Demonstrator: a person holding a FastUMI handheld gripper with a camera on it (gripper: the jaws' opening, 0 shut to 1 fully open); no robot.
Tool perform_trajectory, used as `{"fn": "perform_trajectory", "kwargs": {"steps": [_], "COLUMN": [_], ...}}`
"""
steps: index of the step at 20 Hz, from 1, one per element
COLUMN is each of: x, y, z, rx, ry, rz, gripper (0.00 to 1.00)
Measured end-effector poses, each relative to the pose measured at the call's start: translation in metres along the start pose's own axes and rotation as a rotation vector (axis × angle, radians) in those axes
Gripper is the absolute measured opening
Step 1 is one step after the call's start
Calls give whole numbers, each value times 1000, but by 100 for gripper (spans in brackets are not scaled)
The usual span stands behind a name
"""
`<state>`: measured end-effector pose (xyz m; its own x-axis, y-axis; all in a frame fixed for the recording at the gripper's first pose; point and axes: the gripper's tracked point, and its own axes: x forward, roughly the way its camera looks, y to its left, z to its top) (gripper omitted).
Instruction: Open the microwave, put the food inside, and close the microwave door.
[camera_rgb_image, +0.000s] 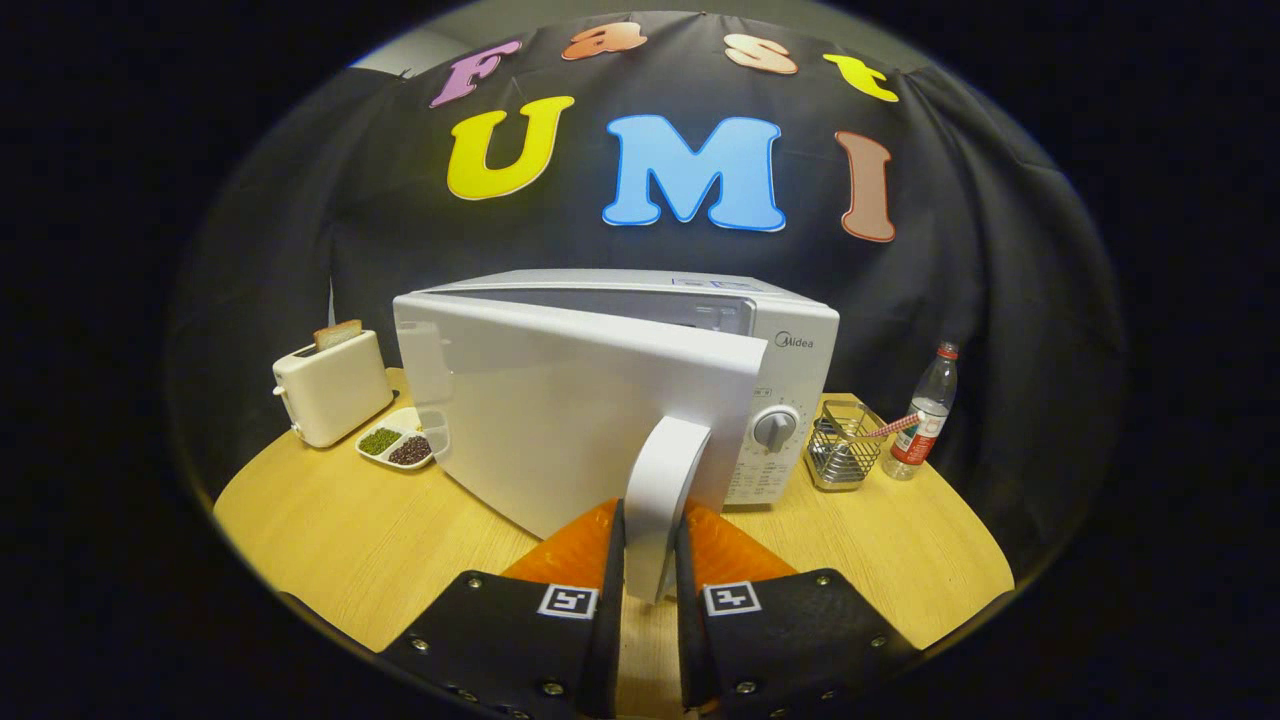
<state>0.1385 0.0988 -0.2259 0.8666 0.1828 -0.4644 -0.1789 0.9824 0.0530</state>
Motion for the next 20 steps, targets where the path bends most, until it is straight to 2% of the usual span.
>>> {"fn": "perform_trajectory", "kwargs": {"steps": [9, 20], "x": [-39, -80], "y": [38, 102], "z": [-15, -26], "rx": [-20, -67], "ry": [6, -2], "rz": [-31, -12], "gripper": [24, 24]}}
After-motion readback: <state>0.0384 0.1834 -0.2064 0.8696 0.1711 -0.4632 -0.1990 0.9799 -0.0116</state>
